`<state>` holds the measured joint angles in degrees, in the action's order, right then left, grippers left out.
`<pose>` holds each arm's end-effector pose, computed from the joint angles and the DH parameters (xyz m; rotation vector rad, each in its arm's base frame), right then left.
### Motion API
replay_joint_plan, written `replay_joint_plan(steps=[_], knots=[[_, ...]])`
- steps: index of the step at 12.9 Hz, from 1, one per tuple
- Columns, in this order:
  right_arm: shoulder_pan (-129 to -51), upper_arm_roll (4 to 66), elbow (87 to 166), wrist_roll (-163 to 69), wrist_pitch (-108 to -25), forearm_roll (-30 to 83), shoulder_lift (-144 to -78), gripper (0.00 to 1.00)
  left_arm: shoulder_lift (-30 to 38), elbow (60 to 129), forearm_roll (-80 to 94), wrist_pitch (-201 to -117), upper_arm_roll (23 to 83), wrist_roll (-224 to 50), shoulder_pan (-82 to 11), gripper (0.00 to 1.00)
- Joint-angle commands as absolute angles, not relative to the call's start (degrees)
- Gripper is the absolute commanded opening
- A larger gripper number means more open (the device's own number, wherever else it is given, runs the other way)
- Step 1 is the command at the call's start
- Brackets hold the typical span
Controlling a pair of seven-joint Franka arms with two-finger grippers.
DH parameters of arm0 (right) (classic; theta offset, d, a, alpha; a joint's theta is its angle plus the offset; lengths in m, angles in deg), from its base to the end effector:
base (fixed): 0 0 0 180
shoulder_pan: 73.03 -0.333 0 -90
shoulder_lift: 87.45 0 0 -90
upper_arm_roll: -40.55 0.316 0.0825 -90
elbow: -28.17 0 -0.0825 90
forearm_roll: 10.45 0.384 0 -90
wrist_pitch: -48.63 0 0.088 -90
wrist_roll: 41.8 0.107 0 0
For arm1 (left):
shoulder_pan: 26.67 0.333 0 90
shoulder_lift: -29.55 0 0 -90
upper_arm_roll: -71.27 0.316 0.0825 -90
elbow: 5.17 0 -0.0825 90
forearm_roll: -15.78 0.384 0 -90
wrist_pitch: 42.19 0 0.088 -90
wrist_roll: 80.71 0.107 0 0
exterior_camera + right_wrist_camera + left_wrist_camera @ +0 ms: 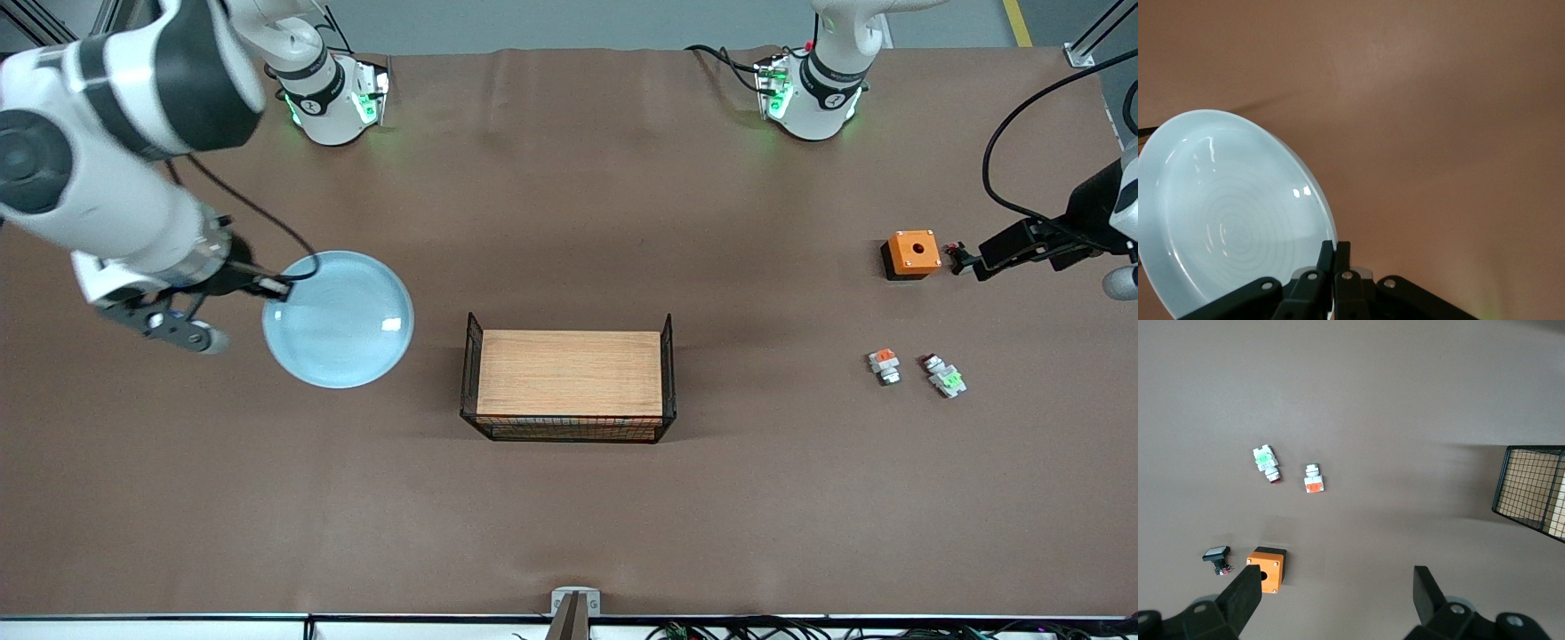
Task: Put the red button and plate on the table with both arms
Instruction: 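Lower the blue plate onto the table with the right gripper and release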
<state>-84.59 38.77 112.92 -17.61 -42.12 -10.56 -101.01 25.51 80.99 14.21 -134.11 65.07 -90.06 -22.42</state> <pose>0.6100 0.1069 0.5294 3.0641 -0.3865 -0.1908 0.5795 -0.0202 0.6195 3.0969 0.2016 0.0417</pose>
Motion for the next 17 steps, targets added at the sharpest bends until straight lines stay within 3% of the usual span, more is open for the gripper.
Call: replay_joint_plan(steps=[1,4,8,17], knots=[[-79.5,39.8,122.2,-28.2,-50.7,-9.8,-98.8,0.0,25.7,79.7,15.2,-131.2,64.4,-90.3,-22.3,1.0],[-74.5,39.8,128.8,-35.6,-60.9,-9.9,-100.8,0.0,27.3,79.9,15.9,-131.1,64.0,-90.6,-23.2,1.0],[-71.4,39.8,129.7,-39.3,-67.1,-10.0,-108.3,0.0,30.1,80.8,15.9,-127.8,64.9,-94.4,-26.0,1.0],[-66.9,39.8,129.5,-47.4,-71.1,-10.7,-117.3,0.0,34.1,84.4,16.1,-125.8,64.9,-93.7,-24.6,1.0]])
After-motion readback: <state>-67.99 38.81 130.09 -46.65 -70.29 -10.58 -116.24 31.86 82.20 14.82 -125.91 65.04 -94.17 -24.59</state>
